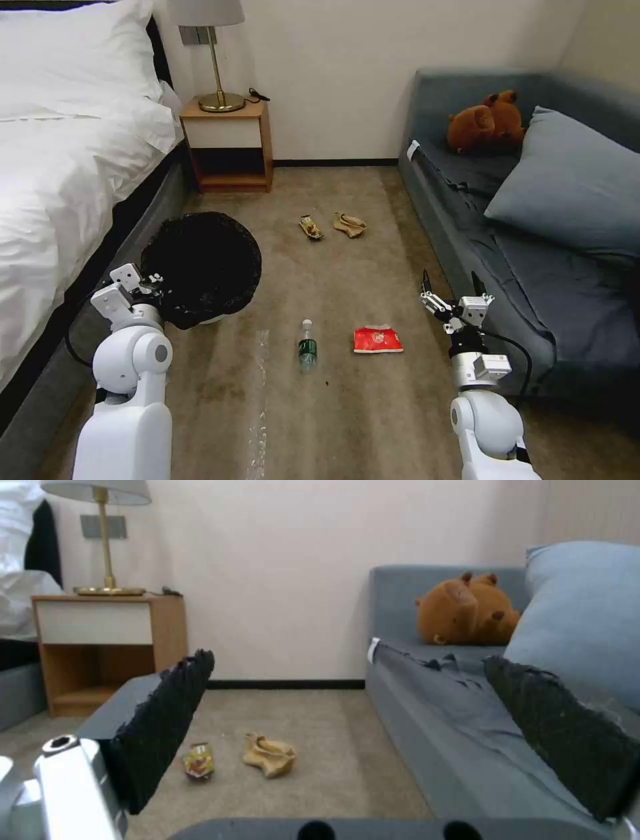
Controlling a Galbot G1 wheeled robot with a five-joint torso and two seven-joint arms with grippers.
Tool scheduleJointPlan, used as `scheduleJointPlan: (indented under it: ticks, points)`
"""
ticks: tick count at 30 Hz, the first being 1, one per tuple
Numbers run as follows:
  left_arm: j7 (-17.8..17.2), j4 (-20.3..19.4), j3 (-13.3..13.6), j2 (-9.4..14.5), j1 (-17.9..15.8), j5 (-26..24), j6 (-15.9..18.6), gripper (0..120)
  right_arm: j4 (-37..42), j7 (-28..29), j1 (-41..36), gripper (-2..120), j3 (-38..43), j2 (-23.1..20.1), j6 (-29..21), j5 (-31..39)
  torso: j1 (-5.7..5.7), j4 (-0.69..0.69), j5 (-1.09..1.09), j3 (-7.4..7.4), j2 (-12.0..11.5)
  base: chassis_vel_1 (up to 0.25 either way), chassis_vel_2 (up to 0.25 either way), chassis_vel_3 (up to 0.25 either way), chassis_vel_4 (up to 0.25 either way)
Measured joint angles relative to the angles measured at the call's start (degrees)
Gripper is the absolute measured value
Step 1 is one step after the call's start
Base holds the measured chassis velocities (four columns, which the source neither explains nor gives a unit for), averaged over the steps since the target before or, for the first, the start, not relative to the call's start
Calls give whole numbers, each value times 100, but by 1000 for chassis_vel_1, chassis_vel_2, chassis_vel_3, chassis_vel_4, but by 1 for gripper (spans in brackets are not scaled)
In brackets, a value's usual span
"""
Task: Pick up the trash bin, then pick up the garbage on the floor and place it into the trash bin.
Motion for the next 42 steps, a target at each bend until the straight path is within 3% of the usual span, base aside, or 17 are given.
scheduleJointPlan:
  ticks: [9,17,23,25,26,28,29,32,41,42]
  points:
    - [-13,58,5,10,-12,15,-11,3,-136,2,-9,100,-47,-22,25,-89,0,0,1,0,0,-85,97,81,-95]
    - [-17,91,15,-7,-2,43,-11,3,-529,-35,219,100,-236,-87,547,-281,0,0,0,0,0,-33,37,39,-33]
    - [-46,89,28,-21,-30,61,0,3,-808,84,438,100,-700,-263,368,-189,0,1,0,0,-1,0,0,0,0]
    - [-80,89,48,-30,-73,68,36,3,-1152,496,766,100,-1291,-438,-150,144,0,0,0,0,0,0,0,0,0]
    - [-80,89,48,-30,-73,68,36,3,-1152,496,766,100,-1291,-438,-150,144,0,0,0,0,0,0,0,0,0]
    - [-130,73,102,-55,-118,129,83,3,-1397,873,1103,100,-1946,-703,-1010,819,0,2,0,0,0,0,0,0,0]
    - [-130,73,102,-55,-118,129,83,3,-1397,873,1103,100,-1946,-703,-1010,819,0,2,0,0,0,0,0,0,0]
    - [-198,7,145,-88,-149,200,135,3,-1776,1154,1478,100,-2643,-943,-1757,1529,0,0,0,0,0,0,0,0,0]
    - [-245,166,121,-162,-246,350,143,3,-2567,1321,1982,100,-3544,-887,-2503,2167,0,1,0,0,-1,0,0,0,0]
    - [-245,231,160,-212,-254,448,131,3,-2749,1413,2116,100,-3714,-831,-2841,2449,0,0,-1,0,0,0,0,0,0]
